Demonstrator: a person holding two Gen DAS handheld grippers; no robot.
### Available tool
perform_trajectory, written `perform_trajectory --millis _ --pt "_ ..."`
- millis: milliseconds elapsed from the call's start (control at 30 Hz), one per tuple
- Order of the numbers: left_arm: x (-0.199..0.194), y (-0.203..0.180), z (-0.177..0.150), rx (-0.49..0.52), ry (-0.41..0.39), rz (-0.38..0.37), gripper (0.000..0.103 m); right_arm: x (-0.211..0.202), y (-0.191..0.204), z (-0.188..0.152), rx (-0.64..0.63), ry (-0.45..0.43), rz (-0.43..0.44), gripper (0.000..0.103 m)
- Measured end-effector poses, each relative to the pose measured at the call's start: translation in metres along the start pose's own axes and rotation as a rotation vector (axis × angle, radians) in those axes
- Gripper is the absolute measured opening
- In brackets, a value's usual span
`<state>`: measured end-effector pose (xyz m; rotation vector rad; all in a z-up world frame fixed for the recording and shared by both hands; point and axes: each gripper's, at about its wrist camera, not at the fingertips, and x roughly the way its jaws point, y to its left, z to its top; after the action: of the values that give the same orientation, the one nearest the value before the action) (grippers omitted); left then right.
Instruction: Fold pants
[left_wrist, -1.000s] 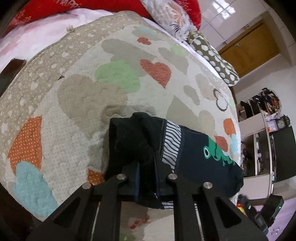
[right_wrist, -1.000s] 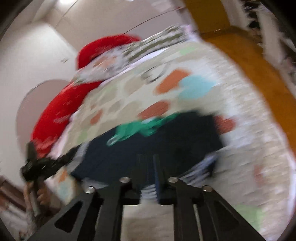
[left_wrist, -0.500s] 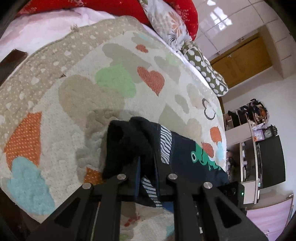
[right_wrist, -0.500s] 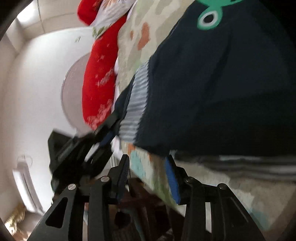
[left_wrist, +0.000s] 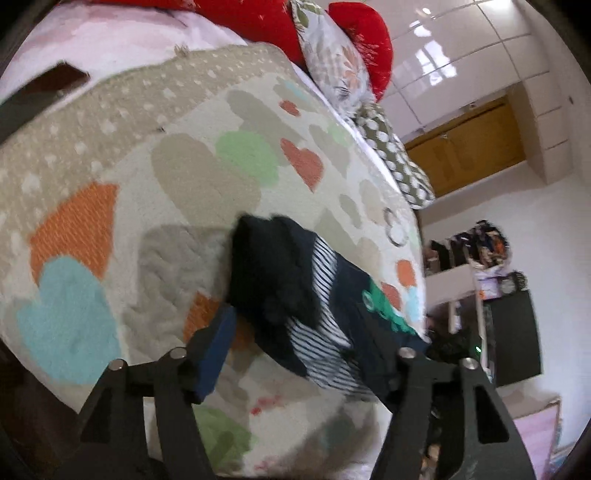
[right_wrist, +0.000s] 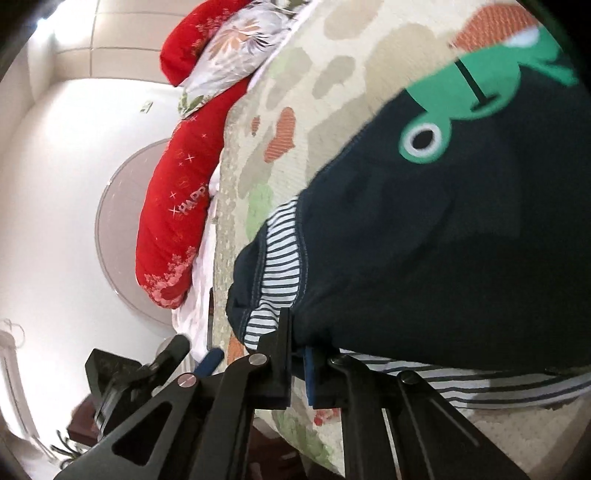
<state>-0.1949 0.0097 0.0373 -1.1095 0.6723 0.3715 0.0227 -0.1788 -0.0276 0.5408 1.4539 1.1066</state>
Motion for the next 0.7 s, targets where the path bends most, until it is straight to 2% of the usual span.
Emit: perform_trajectory --millis 100,167,300,367,433,467,500,633,700 --pt "0.010 -0.006 -0.011 0.000 0.043 -0.032 0.068 0.000 0.007 0.001 -0.021 -0.006 -0.001 0.006" --pt "0.020 -0.011 -0.015 0.004 0.070 -0.022 0.068 -0.005 0.005 -0.001 -0.029 -0.009 0.002 0.006" --pt "0.039 -0.014 -0.010 -0.032 0.094 -0.034 0.068 -0.009 0.006 -0.004 -0.038 -0.017 0.011 0.006" --pt "0.045 -0.014 -0.005 -0.052 0.098 -0.064 0.067 -0.011 0.008 -0.006 -0.043 -0.022 0.015 0.006" --pt "0.053 -0.014 0.001 -0.084 0.105 -0.099 0.045 -0.015 0.010 -0.008 -0.045 -0.025 0.023 0.006" --pt "0.056 -0.013 0.003 -0.099 0.113 -0.104 0.022 -0.016 0.010 -0.009 -0.047 -0.026 0.024 0.006" --pt "0.061 -0.011 0.006 -0.118 0.123 -0.108 0.003 -0.017 0.010 -0.011 -0.050 -0.026 0.026 0.006" --pt "0.056 -0.013 0.008 -0.115 0.098 -0.095 0.005 -0.015 0.004 -0.011 -0.068 -0.031 -0.005 0.008" --pt "0.050 -0.016 0.007 -0.097 0.080 -0.084 0.005 -0.019 -0.005 -0.010 -0.064 -0.041 -0.030 0.014"
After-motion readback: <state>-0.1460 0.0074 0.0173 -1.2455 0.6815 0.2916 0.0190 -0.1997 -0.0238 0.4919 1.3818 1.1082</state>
